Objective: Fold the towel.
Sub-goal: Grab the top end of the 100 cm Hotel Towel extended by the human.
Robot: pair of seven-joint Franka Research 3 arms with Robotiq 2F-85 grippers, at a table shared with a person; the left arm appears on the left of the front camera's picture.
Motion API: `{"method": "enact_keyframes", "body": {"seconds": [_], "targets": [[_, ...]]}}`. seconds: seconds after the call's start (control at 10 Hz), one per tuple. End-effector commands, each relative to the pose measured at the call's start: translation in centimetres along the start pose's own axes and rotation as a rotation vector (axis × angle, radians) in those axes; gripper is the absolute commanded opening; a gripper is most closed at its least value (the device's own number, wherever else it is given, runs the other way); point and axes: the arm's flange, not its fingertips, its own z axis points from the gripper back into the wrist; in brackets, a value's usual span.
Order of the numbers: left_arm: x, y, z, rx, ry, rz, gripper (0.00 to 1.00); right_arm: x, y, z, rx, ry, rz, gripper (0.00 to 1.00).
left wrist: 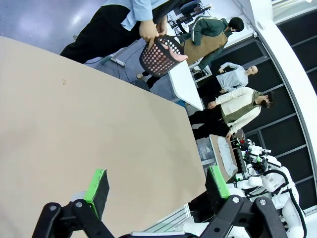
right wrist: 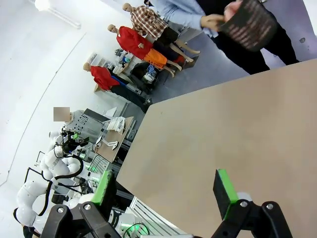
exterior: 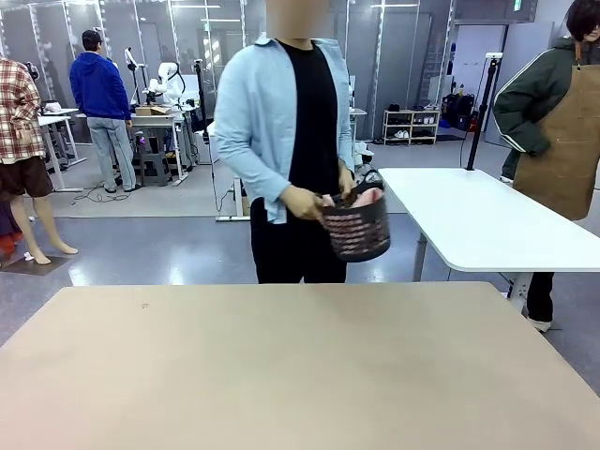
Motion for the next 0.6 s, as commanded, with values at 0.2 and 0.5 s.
{"method": "enact_keyframes", "body": {"seconds": [0.2, 0.5], "targets": [[0.19, -0.07, -0.15, -0.022, -0.007, -0.004, 1.00, 0.16, -0.07, -0.04, 0.011, -0.008, 0.020, 1.00], [0.19, -0.07, -0.15, -0.022, -0.007, -0.004, 1.00, 0.16, -0.07, -0.04, 0.011, -0.008, 0.020, 1.00]]}}
